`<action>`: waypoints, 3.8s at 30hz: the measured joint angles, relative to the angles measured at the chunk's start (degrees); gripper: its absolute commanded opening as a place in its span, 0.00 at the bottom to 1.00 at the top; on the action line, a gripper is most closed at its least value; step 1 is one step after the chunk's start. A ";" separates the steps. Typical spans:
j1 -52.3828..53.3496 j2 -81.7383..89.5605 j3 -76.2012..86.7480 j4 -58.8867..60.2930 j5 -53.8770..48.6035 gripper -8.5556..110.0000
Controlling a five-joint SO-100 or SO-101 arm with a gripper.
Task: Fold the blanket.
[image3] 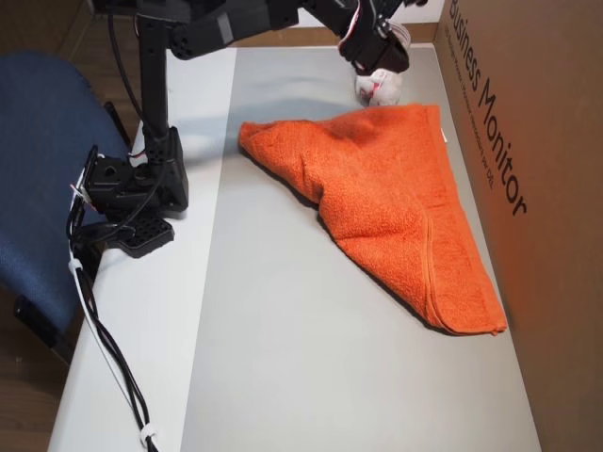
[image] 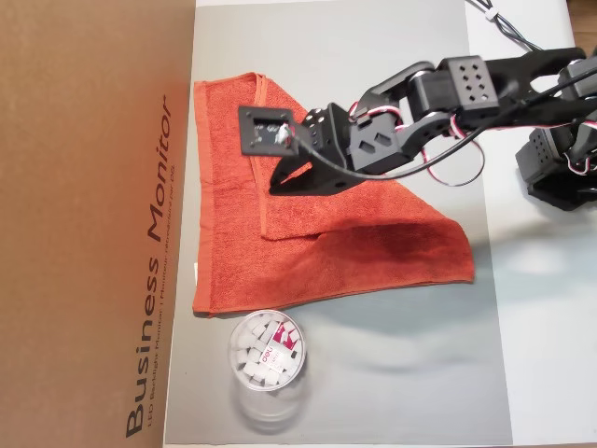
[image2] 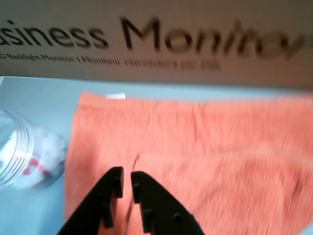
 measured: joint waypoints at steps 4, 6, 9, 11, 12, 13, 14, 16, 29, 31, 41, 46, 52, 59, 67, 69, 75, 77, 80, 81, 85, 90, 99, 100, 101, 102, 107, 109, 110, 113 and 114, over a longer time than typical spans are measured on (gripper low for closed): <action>-0.53 1.41 0.00 9.14 10.46 0.13; -0.97 1.41 0.00 12.92 14.50 0.15; -1.85 1.41 0.00 16.96 18.11 0.15; -2.11 1.41 0.00 18.90 18.98 0.15; -2.11 1.41 0.26 19.51 19.25 0.15; -2.11 1.41 0.26 20.13 19.34 0.15; -2.11 1.41 0.26 20.83 19.42 0.15; -2.11 1.05 0.26 21.88 19.42 0.15; -2.72 -12.83 -7.29 22.85 19.42 0.16; -2.64 -15.56 -9.40 22.85 19.42 0.16; -3.08 -28.21 -21.62 22.85 19.42 0.16; -4.48 -32.96 -25.93 22.85 19.42 0.15; -4.13 -37.18 -27.95 18.11 19.42 0.15; -4.39 -39.46 -28.04 13.27 19.42 0.15; -4.22 -40.78 -28.04 10.20 19.42 0.15; -4.22 -40.96 -28.04 10.11 19.42 0.15; -3.25 -41.75 -28.65 10.11 16.79 0.15; -2.90 -41.75 -28.65 10.11 14.94 0.15; -2.29 -41.75 -28.65 10.11 13.62 0.15; -2.02 -41.75 -28.65 10.11 13.36 0.15; -1.05 -41.75 -28.65 10.11 13.01 0.15; -1.05 -41.75 -28.65 10.11 13.01 0.15; -2.29 -41.75 -28.65 10.11 6.24 0.15; -2.46 -41.75 -28.65 10.11 5.19 0.15; -2.46 -41.75 -28.65 10.11 4.22 0.15; -2.46 -41.75 -28.65 10.11 3.52 0.15; -2.90 -41.84 -28.65 10.11 2.46 0.15; -3.43 -41.84 -28.65 10.11 2.11 0.15; -3.60 -41.84 -28.65 10.11 1.41 0.15; -3.87 -41.84 -28.12 10.02 -1.58 0.15; -3.96 -41.84 -28.12 9.84 -2.29 0.15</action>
